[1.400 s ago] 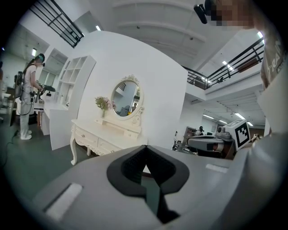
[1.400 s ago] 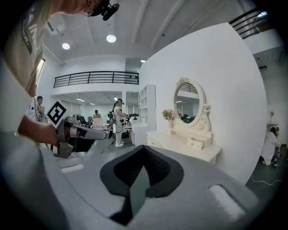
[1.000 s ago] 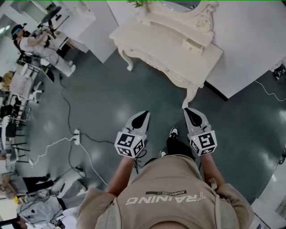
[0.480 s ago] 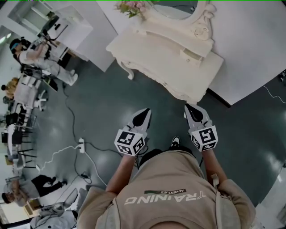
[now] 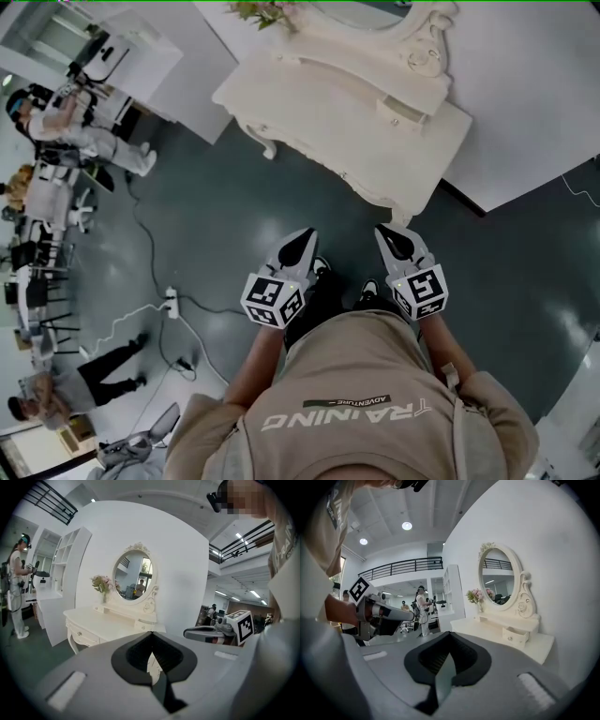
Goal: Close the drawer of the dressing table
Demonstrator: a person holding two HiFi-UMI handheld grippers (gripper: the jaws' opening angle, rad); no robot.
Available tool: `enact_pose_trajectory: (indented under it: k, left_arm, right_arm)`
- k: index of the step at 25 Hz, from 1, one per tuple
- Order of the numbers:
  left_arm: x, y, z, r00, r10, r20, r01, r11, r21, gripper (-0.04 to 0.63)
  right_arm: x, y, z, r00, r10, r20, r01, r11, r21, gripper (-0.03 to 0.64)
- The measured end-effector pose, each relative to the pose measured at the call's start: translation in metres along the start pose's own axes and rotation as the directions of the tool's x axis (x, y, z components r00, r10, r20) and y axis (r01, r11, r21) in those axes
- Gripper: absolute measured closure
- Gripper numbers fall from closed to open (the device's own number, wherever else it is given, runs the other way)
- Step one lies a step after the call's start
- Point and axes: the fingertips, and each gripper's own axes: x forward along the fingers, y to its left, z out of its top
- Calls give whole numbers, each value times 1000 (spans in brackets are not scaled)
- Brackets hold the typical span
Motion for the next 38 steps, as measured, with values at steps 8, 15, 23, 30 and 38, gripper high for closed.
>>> enact_pose_trajectory:
  k: [8,15,23,30,38]
  left_arm:
    - [31,47,9,999,-40,27,41,999,-28,578]
    - [65,99,45,994,-94,60,94,996,1,578]
    - [88,143,68,982,-177,67,175,984,37,578]
    - [102,175,65,971,-236,34,235,971,34,578]
    - [126,183,65,956,-293,-1,293,956,24,578]
  right_arm:
    - [45,-12,12,998,-54,-13,53,998,-17,615]
    - [103,-21,47,995,-97,-7,97,994,-53,615]
    - [154,-29,68,983,-182,-10,181,981,-67,615]
    - [175,-39,67,959,-285,-10,284,958,-40,615]
    - [177,-60,68,930,-368,-21,368,930,-17,615]
